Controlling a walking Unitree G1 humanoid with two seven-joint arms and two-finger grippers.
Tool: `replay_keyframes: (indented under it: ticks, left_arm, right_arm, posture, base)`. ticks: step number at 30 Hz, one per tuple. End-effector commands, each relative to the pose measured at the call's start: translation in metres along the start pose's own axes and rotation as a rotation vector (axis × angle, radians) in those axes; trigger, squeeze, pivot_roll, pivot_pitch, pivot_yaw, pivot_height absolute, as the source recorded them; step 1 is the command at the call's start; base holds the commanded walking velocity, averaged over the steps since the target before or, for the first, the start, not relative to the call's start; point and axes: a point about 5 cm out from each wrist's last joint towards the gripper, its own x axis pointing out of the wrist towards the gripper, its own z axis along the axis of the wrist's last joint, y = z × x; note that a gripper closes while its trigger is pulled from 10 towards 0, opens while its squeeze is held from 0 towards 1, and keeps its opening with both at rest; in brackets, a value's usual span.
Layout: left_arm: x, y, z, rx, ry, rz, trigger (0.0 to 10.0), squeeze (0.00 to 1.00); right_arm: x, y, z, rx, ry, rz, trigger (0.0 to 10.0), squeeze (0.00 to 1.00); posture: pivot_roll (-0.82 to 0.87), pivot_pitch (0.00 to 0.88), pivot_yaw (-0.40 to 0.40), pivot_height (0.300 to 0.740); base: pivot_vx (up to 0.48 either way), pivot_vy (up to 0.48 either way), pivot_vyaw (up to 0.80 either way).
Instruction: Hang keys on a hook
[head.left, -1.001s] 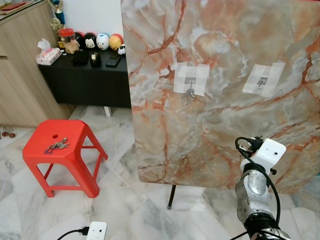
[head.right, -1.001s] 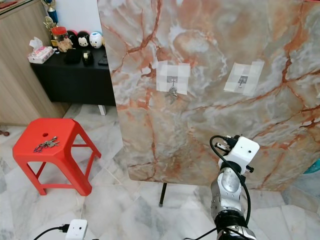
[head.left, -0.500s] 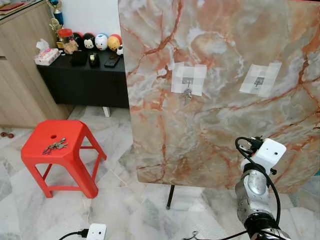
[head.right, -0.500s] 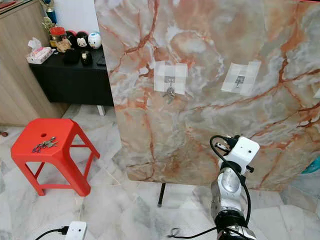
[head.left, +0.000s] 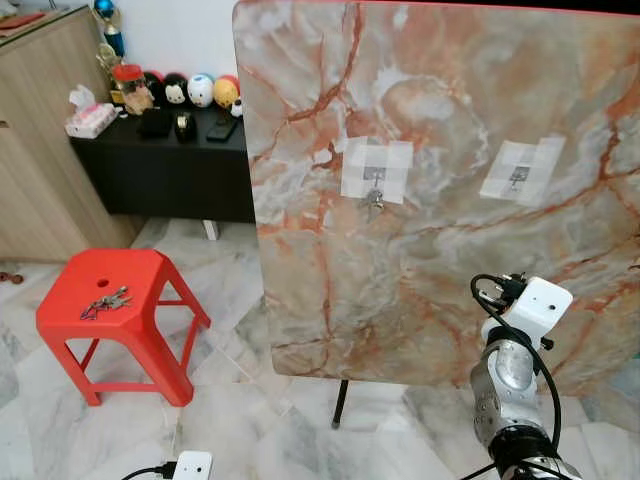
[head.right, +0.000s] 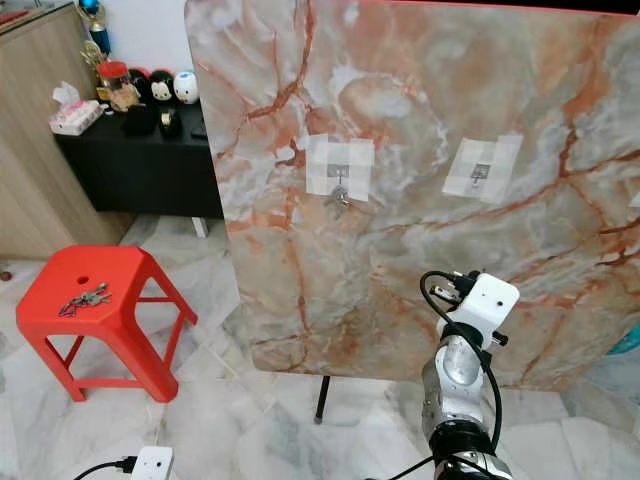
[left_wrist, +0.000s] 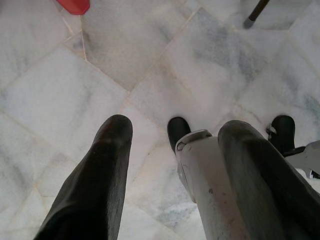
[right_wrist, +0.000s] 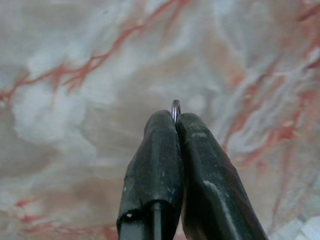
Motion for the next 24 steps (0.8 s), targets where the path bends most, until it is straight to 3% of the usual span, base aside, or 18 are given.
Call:
replay_keyframes:
  ticks: [1, 5, 24]
  left_arm:
    - [-0.0011, 0.0017, -0.0059, 0.017, 0.031, 0.003, 10.0, 0.00]
    - [-0.0012, 0.0020, -0.0059, 0.016, 0.029, 0.002, 10.0, 0.00]
    - [-0.0021, 0.0025, -0.0090, 0.014, 0.039, -0.001, 10.0, 0.00]
  right_arm:
    - [0.0008, -0.0008, -0.0003, 0.005, 0.006, -0.005, 10.0, 0.00]
    - [0.0006, -0.0010, -0.0009, 0.008, 0.011, -0.005, 10.0, 0.00]
    - [-0.0015, -0.0057, 0.0007, 0.011, -0.017, -0.058, 10.0, 0.00]
  posture:
    - [0.02, 0.000, -0.048, 0.740]
    - [0.01, 0.000, -0.048, 0.740]
    - [0.02, 0.000, -0.045, 0.740]
  base:
    - [0.274, 0.000, 0.00]
    - [0.267, 0.000, 0.00]
    - [0.000, 0.000, 0.00]
